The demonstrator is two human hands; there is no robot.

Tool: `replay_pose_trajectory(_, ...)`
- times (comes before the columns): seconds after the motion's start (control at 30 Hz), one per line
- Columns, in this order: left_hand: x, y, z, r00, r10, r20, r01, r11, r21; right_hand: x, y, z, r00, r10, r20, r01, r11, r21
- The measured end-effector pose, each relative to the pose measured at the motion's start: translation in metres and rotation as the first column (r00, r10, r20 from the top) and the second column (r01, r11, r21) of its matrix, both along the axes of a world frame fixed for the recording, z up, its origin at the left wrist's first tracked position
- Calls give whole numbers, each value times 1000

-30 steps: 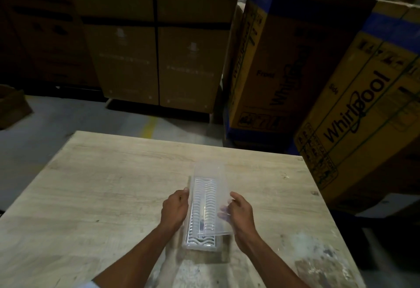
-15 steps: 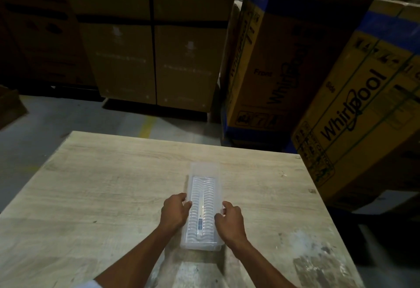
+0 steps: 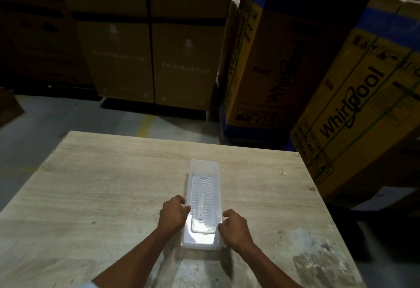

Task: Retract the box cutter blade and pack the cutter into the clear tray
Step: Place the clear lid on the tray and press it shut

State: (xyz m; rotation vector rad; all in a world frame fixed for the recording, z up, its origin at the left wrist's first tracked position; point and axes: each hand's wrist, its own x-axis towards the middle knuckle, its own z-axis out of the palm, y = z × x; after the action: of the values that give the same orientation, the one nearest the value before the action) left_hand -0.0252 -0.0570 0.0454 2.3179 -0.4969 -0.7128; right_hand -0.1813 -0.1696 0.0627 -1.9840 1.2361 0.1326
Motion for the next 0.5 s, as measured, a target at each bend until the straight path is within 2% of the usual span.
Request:
replay_pose_trajectory(0.33, 5, 7, -1, 999, 1, -35, -1, 1000, -14, -2, -3, -5, 997, 63, -39, -64, 998, -4)
replay_pose_trajectory(0.5, 14, 11, -5, 991, -37, -128, 37, 999, -6, -6, -7, -14, 998, 57, -14, -56, 997, 47)
